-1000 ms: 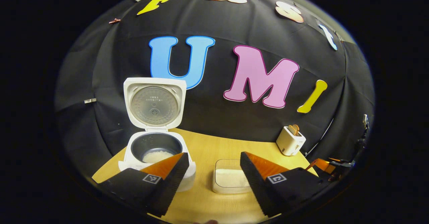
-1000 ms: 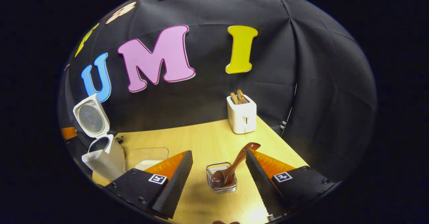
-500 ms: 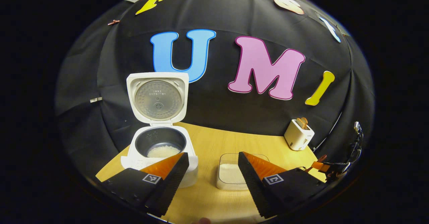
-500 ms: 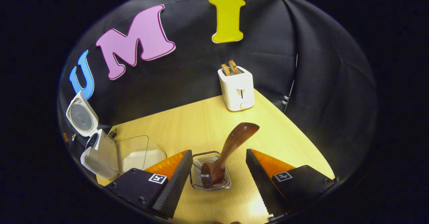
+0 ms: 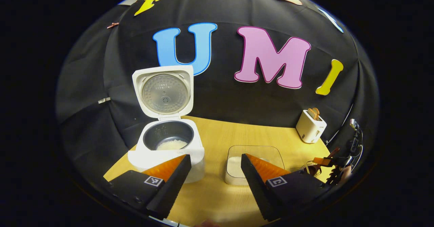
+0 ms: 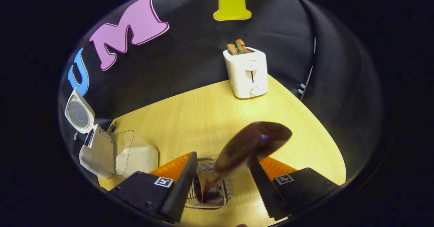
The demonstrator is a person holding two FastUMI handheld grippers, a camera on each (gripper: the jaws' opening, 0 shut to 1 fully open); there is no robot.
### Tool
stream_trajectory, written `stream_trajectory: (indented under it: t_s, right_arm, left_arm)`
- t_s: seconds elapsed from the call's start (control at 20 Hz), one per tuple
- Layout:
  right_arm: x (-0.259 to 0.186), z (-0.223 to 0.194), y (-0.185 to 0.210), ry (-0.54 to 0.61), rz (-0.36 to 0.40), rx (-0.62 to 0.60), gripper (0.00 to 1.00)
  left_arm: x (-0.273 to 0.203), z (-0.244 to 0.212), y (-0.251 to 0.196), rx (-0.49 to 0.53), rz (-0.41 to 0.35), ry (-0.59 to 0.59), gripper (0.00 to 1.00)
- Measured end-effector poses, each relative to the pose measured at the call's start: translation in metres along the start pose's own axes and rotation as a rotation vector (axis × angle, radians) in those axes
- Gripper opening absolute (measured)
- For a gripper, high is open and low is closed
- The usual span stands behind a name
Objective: Close the left gripper, press the button to open the rice cooker; take a wooden spoon from the chopstick holder with the right hand, scoop a spoonful of rice and pour it into the rice cooker, then put the wooden spoon back into the chopstick holder.
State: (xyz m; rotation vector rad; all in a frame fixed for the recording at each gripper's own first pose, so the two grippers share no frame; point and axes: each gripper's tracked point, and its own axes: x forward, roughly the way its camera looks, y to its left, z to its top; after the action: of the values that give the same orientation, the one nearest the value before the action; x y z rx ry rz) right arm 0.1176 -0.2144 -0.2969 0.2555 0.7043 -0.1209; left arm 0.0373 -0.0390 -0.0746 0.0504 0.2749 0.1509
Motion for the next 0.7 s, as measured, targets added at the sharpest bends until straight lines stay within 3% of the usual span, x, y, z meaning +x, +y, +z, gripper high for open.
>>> stream_trajectory:
  t_s: [0.35, 0.4, 0.45, 0.5, 0.7]
  right_arm:
    - [0.007, 0.001, 0.014, 0.014, 0.063, 0.029, 0.52]
    - [0.006, 0.0, 0.017, 0.017, 0.062, 0.019, 0.34]
    - [0.004, -0.001, 0.017, 0.01, 0.051, 0.008, 0.45]
    - [-0.001, 0.0, 0.016, 0.011, 0.036, -0.007, 0.34]
    - [-0.009, 0.008, 0.013, -0.013, -0.018, 0.016, 0.25]
  left_arm:
    - [-0.017, -0.007, -0.007, 0.021, -0.008, -0.004, 0.95]
    - [-0.017, -0.009, -0.007, 0.022, -0.015, -0.002, 0.95]
    - [-0.017, -0.01, -0.006, 0.02, -0.021, 0.0, 0.95]
    - [-0.016, -0.01, -0.005, 0.016, -0.028, -0.001, 0.95]
    - [-0.013, -0.01, 0.001, -0.006, -0.063, 0.005, 0.96]
